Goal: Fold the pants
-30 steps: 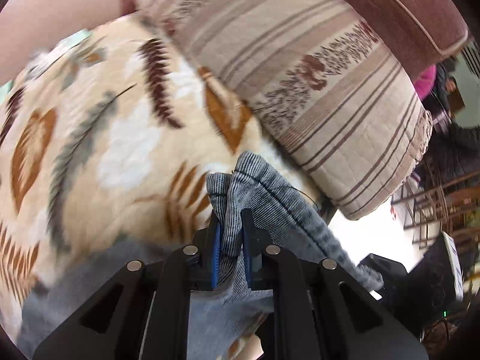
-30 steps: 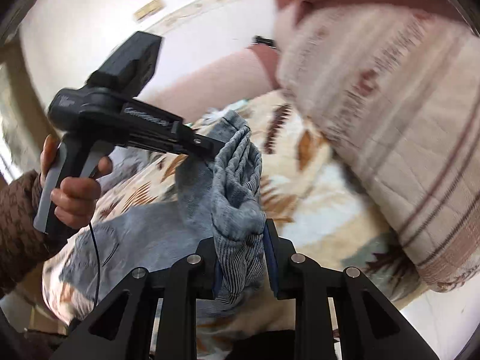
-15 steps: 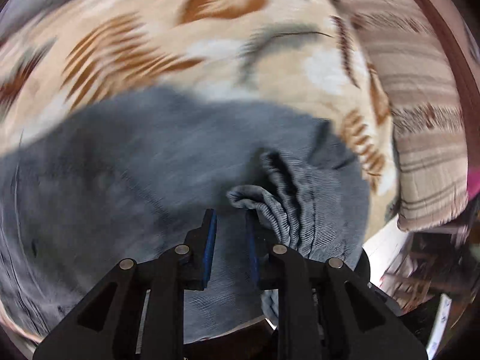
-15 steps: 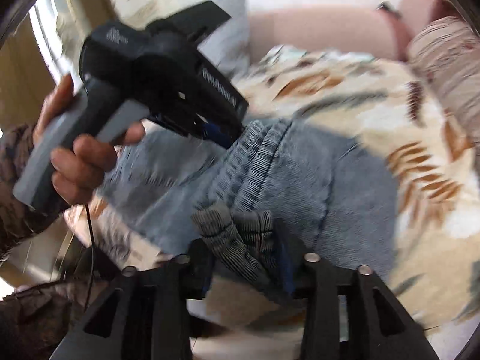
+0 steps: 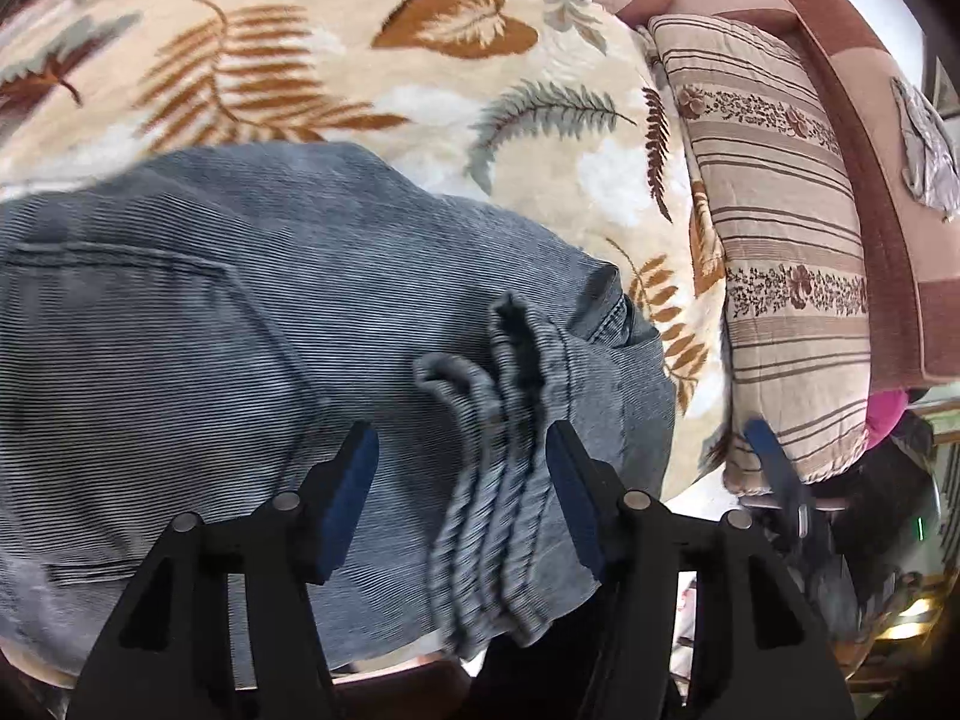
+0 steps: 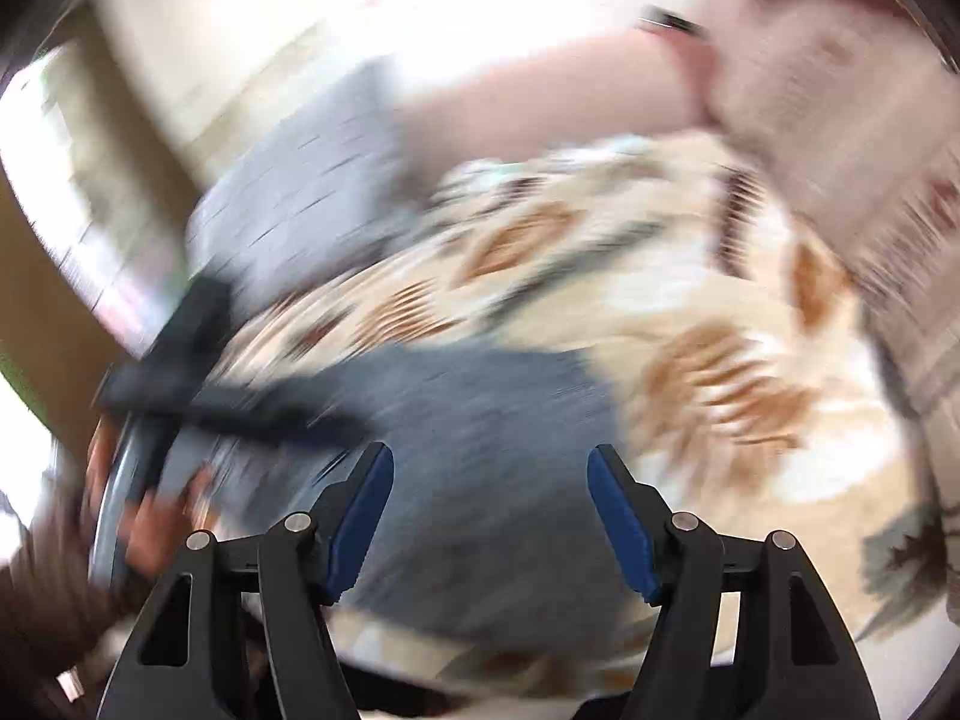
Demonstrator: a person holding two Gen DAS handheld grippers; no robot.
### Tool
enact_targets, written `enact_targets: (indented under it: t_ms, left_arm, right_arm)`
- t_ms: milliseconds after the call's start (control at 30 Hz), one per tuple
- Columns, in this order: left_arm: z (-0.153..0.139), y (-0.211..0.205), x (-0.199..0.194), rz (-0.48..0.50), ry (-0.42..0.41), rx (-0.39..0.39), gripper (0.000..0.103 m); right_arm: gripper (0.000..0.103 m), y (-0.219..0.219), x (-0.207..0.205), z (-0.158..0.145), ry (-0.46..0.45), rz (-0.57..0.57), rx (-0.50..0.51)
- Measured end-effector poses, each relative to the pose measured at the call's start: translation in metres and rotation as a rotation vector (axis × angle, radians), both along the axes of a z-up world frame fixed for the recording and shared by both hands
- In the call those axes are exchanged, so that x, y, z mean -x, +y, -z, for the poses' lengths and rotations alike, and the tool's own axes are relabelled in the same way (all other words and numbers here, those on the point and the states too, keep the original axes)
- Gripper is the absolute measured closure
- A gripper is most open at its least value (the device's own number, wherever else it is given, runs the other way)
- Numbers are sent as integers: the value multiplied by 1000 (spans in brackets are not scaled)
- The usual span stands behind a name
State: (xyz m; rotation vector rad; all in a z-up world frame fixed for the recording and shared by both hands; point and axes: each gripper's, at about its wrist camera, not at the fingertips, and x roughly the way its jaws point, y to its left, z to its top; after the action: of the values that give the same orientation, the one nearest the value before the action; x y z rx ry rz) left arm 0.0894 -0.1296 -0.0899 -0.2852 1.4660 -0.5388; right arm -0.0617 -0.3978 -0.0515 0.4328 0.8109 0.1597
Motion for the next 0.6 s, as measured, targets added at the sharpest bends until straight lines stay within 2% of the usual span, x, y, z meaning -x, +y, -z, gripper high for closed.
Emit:
enact_targets:
  t_ms: [67, 167, 233, 267, 300, 333, 367, 400, 467, 500, 567, 600]
  left_arm:
    - [9, -5, -3, -13, 38, 15, 46]
    - [17, -12, -3, -28, 85, 55, 46]
    - [17, -18, 0, -21, 97, 85, 46]
    - [15, -23, 2, -5, 93, 91, 48]
    - [13, -29, 3, 16, 77, 89, 49]
    - [6, -36, 5, 36, 42, 73, 64]
    - [-3, -41, 6, 54, -4, 57, 82]
    - [-16, -44, 5, 65, -61, 59, 88]
    - [-36, -42, 0, 49, -161, 76, 89]
    - [-44, -40, -4, 37, -215, 61, 89]
    - [-38, -37, -11, 23, -223, 18, 89]
    - [-26, -35, -15, 20, -184, -4, 89]
  right_arm:
    - [33, -22, -26, 15, 66, 41, -26]
    - [36, -24, -61, 35, 128, 10, -74]
    - [37, -15, -83, 50, 183, -39, -70]
    - [45, -11, -92, 58, 215, -55, -51]
    - [86, -4, -102, 67, 256, -94, -39]
    - [95, 3, -110, 70, 283, -138, -27]
    - [96, 7, -112, 60, 250, -145, 13]
    - [96, 8, -111, 47, 199, -157, 15]
    - [97, 5, -106, 10, 51, -134, 18]
    - [97, 5, -105, 3, 26, -120, 31]
    - [97, 7, -121, 12, 61, -119, 73]
    - [97, 10, -129, 22, 98, -118, 98]
